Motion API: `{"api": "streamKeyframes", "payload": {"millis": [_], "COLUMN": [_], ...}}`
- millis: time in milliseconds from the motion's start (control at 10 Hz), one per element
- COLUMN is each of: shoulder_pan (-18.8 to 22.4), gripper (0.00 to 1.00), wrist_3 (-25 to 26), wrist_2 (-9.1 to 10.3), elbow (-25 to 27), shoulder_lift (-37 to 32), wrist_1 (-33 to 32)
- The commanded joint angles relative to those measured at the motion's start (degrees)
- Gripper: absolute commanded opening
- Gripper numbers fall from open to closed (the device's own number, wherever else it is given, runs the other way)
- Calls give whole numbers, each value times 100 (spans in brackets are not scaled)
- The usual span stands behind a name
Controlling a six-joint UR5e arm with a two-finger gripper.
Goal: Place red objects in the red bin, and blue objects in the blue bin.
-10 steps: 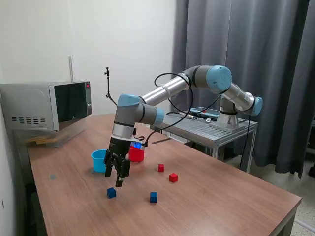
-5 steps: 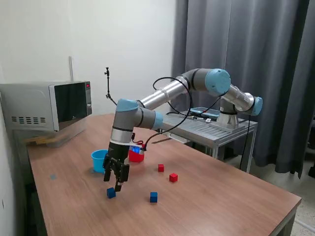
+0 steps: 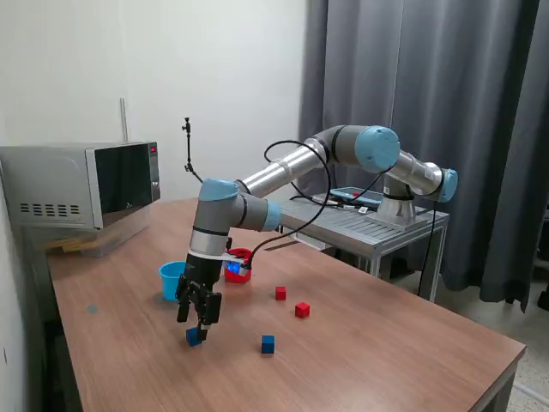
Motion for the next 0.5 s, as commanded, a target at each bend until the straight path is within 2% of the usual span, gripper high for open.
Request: {"api": "streamKeyframes", "payload": {"millis": [0, 400], "shoulder_pan": [0, 0], "gripper": [100, 100], "wrist_3": [0, 0], "wrist_2": [-7, -16], "elbow": [-29, -72], "shoulder_lift": [36, 106], "wrist_1": [0, 0]}}
